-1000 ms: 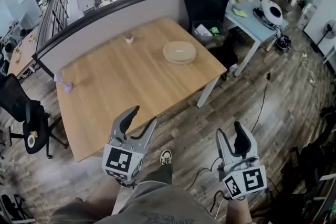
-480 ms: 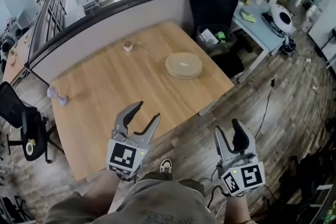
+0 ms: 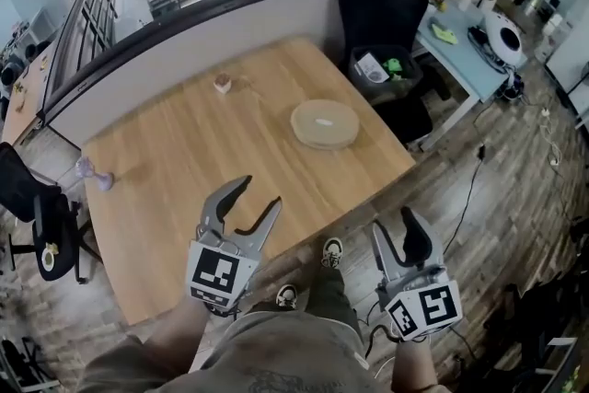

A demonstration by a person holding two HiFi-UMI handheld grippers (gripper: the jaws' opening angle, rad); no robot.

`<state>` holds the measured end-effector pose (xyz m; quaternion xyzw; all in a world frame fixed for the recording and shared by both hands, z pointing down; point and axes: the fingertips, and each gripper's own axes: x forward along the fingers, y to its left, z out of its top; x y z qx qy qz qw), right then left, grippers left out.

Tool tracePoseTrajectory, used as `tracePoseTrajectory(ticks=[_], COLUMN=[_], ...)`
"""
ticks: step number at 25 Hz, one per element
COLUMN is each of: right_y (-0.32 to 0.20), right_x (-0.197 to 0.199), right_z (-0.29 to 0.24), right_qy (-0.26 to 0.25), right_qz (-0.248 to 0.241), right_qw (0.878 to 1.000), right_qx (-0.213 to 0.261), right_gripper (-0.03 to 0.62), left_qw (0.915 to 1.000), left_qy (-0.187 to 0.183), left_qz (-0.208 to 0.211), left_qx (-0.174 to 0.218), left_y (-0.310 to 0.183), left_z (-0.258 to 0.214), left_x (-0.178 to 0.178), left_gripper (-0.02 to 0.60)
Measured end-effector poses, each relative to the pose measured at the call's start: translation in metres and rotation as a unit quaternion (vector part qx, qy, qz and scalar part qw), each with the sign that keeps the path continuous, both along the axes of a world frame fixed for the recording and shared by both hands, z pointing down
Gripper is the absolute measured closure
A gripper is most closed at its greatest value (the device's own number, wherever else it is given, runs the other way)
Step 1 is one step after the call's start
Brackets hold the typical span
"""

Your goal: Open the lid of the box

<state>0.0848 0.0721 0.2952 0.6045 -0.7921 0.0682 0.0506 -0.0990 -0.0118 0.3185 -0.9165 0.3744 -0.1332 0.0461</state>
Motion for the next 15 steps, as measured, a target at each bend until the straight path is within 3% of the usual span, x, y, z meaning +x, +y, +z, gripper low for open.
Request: tracePoseTrajectory(ticks=[12, 15], right_y=[-0.125, -0.163], right_x=[0.046, 0.056], right_z=[0.033, 0.039], right_qy=[-0.006, -0.006], right_qz=[-0.081, -0.112], right_qw=[0.996, 0.993], right_qx=[-0.030, -0.041], right_gripper=[0.382, 0.382], left_qw=[0.9988, 0.9976], left_qy=[-0.018, -0.001], left_qz=[-0.042, -0.060], left_qx=[-0.018, -0.034], left_y=[-0.092, -0.120], left_z=[0.028, 0.030], left_x=[0.049, 0.060], left_gripper=[0.354, 0.354])
